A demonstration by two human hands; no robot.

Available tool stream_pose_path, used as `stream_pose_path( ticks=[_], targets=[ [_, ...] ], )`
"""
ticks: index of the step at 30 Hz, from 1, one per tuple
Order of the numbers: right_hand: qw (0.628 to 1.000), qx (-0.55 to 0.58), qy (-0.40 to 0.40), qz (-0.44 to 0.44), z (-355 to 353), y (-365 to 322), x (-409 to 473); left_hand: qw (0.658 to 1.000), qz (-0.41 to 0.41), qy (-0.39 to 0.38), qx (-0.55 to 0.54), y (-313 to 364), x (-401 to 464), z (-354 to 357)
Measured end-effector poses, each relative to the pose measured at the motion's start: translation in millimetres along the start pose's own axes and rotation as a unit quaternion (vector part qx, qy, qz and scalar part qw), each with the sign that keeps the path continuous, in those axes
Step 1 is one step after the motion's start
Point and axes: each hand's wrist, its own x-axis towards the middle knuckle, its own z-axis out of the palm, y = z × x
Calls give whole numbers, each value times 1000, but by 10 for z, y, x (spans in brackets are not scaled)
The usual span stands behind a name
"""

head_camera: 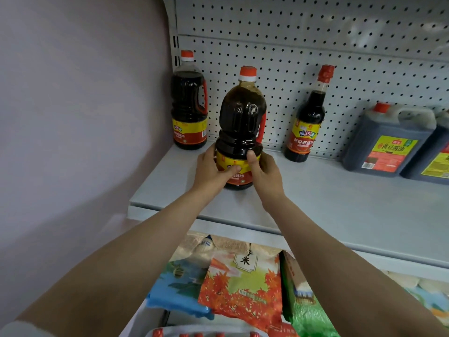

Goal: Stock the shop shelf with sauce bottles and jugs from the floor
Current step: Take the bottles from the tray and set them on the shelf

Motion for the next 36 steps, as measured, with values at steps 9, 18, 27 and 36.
stream_pose_path(
  ticks=[9,18,27,36],
  targets=[
    [1000,-18,-1,3,100,42,360,999,-5,47,28,-93,289,-61],
    [1000,-4,-22,0,353,155,642,997,13,66,37,-267,800,-50],
    [999,2,-26,18,542,258,1005,996,18,73,54,-394,1266,-19],
    [996,-73,-39,20,644,270,1114,994,17,90,60,-491,1443,31]
  ],
)
